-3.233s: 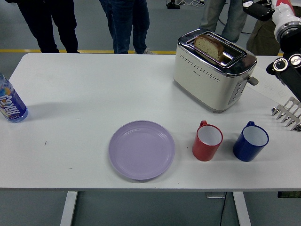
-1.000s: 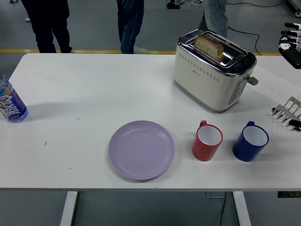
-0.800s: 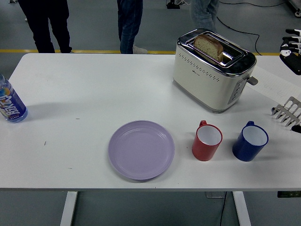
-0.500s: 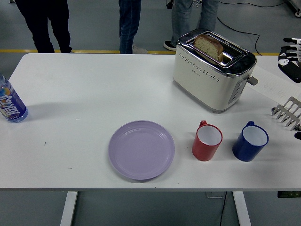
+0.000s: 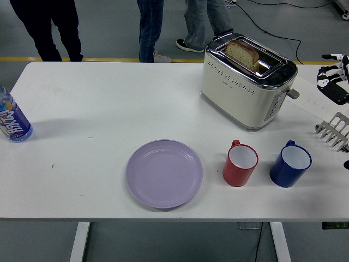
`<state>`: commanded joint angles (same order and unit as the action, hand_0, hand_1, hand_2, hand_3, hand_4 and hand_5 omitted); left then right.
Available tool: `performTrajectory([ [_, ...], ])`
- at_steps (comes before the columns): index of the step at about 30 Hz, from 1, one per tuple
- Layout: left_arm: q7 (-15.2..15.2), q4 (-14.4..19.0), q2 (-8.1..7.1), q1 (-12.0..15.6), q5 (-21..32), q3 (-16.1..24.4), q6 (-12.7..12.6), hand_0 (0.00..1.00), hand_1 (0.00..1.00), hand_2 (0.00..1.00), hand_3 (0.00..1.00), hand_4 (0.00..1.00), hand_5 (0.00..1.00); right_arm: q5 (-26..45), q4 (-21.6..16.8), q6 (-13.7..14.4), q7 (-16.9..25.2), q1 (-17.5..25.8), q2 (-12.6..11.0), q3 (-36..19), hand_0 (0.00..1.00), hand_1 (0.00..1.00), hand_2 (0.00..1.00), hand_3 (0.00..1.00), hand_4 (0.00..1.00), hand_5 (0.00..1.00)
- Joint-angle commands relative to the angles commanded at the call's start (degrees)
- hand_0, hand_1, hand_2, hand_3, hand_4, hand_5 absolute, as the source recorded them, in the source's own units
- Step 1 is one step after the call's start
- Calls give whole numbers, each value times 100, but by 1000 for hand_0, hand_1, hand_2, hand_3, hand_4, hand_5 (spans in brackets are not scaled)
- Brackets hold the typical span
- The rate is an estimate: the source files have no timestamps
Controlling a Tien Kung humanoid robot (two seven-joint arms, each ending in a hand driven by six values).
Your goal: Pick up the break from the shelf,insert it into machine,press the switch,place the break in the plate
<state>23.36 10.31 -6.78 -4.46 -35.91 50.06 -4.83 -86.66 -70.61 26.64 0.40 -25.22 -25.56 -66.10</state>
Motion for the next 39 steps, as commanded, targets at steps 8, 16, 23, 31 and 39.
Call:
performTrajectory([
  [8, -5, 0, -2, -28, 36, -31, 3, 346, 460, 603, 727, 587, 998, -316, 24, -107, -70, 42, -21, 24, 300, 262, 447, 696, 457, 250],
  [16, -11, 0, 0, -41, 53, -43, 1, 347, 460, 604, 727, 588, 998, -474, 71, -215, -139, 76, -61, 102, 290, 254, 440, 682, 457, 250],
  [23, -16, 0, -5, -54, 83, -71, 9, 346, 460, 604, 726, 587, 998, -557, 130, -351, -248, 62, -82, 236, 284, 243, 433, 662, 459, 252],
  [31, -17, 0, 0, -55, 107, -86, -2, 347, 460, 605, 727, 587, 998, -574, 223, -372, -308, 27, -93, 404, 276, 233, 426, 647, 462, 253],
  [39, -11, 0, 4, -52, 96, -77, -5, 347, 460, 603, 726, 586, 998, -574, 300, -386, -318, -61, -60, 596, 270, 229, 424, 645, 465, 256],
])
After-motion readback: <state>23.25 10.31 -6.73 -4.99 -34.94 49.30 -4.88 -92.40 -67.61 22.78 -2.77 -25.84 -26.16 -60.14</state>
